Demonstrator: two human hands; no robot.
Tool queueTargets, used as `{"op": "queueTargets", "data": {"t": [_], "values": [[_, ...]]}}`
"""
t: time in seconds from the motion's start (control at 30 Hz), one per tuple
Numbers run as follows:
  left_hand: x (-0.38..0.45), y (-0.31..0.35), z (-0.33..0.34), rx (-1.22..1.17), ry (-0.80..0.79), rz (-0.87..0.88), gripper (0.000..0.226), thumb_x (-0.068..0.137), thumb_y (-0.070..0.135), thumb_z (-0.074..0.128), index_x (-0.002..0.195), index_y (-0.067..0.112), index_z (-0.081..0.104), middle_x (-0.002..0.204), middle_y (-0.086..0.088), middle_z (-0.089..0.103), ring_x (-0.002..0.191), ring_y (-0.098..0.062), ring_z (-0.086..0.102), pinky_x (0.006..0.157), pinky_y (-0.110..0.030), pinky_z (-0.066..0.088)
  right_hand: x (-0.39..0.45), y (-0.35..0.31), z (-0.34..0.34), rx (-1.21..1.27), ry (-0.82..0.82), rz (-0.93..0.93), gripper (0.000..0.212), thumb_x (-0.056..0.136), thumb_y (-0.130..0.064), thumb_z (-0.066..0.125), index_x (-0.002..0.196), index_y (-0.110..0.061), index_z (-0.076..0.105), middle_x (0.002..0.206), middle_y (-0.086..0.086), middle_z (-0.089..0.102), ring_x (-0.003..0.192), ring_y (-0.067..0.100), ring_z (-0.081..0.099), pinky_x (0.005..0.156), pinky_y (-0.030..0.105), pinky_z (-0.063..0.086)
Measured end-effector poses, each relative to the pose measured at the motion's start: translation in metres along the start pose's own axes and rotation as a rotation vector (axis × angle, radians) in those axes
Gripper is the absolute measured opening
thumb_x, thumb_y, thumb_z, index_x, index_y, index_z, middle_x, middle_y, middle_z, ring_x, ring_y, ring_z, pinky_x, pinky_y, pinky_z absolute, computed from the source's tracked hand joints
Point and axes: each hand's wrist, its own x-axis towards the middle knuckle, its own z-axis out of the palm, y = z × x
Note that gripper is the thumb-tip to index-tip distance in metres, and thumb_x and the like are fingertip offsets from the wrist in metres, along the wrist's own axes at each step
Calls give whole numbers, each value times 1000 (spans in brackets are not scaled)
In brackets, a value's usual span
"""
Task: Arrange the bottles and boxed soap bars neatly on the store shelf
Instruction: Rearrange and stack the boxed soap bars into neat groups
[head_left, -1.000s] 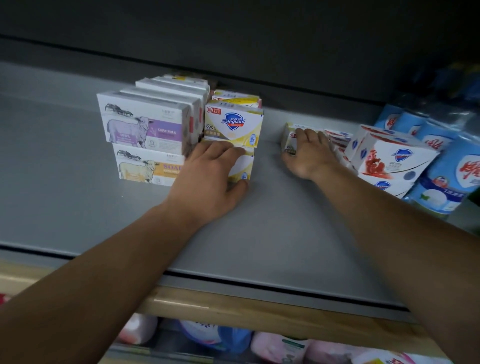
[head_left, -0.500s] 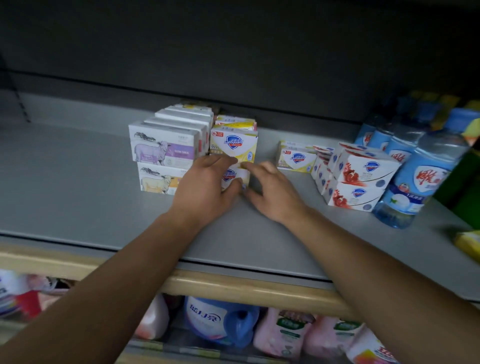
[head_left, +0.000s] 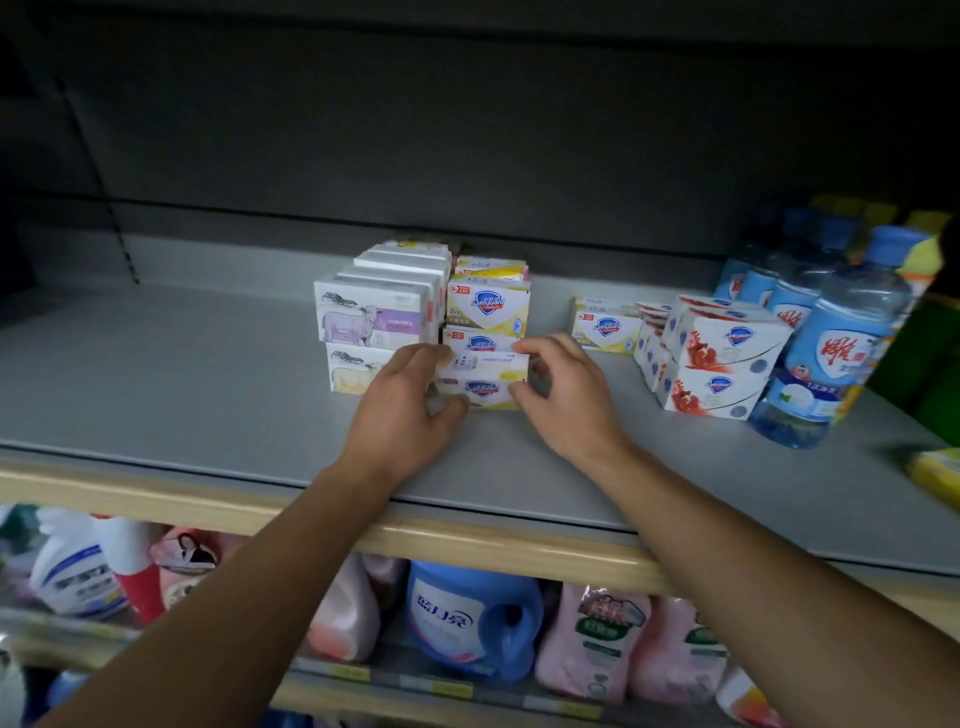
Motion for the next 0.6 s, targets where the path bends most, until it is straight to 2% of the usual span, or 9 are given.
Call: {"op": "queueTargets", "data": {"t": [0.1, 0.17, 0.23, 0.3, 0.37, 0.43, 0.5, 0.6], "values": [[1, 11, 2, -248, -124, -114, 53, 84, 18, 73, 133, 18, 53, 130, -2, 57, 105, -19, 63, 92, -34, 53, -23, 0, -28, 203, 10, 67, 31, 83, -9, 73, 112, -19, 67, 108, -7, 61, 92, 8, 64, 86, 28, 55], [1, 22, 8, -478, -233, -172, 45, 85, 18, 73, 127, 23, 56, 120, -2, 65, 98, -17, 68, 86, -36, 57, -35, 2, -47, 347, 20, 171, 28, 85, -8, 71, 107, -25, 66, 108, -11, 62, 89, 2, 63, 76, 17, 54], [1, 33, 19, -559, -244, -203, 36, 85, 20, 72, 118, 25, 61, 108, -6, 70, 95, -18, 70, 78, -38, 60, -46, 8, -62, 436, 21, 245, 27, 88, -7, 69, 110, -24, 65, 113, -6, 63, 89, 1, 62, 70, 13, 52], [-1, 45, 30, -701, -235, -277, 24, 87, 20, 70, 110, 19, 65, 98, -14, 73, 86, -25, 71, 69, -41, 61, -56, 14, -74, 498, -1, 256, 37, 88, -4, 68, 120, -22, 61, 122, -6, 61, 96, 8, 63, 75, 15, 52], [-3, 55, 40, -865, -242, -362, 13, 89, 20, 68, 100, 12, 69, 88, -14, 75, 74, -29, 68, 61, -41, 60, -65, 21, -80, 589, -88, 252, 56, 86, 1, 69, 135, -21, 51, 131, -12, 57, 105, 11, 64, 86, 20, 52], [-3, 58, 46, -859, -250, -405, 14, 89, 24, 68, 91, 11, 72, 85, -12, 75, 71, -29, 67, 57, -41, 60, -71, 27, -79, 642, -161, 244, 70, 84, 6, 69, 143, -22, 43, 131, -20, 54, 107, 8, 65, 94, 24, 52], [-2, 54, 50, -826, -264, -409, 20, 89, 30, 69, 86, 10, 74, 84, -12, 75, 70, -27, 68, 53, -38, 59, -71, 34, -76, 605, -164, 247, 72, 84, 6, 70, 143, -25, 43, 128, -21, 54, 103, 6, 66, 95, 26, 52], [-1, 49, 47, -853, -285, -389, 27, 85, 41, 67, 80, 15, 75, 77, -12, 73, 56, -24, 64, 46, -29, 52, -69, 39, -72, 580, -119, 317, 57, 85, -3, 72, 132, -29, 54, 122, -12, 60, 105, 15, 67, 92, 30, 54]]}}
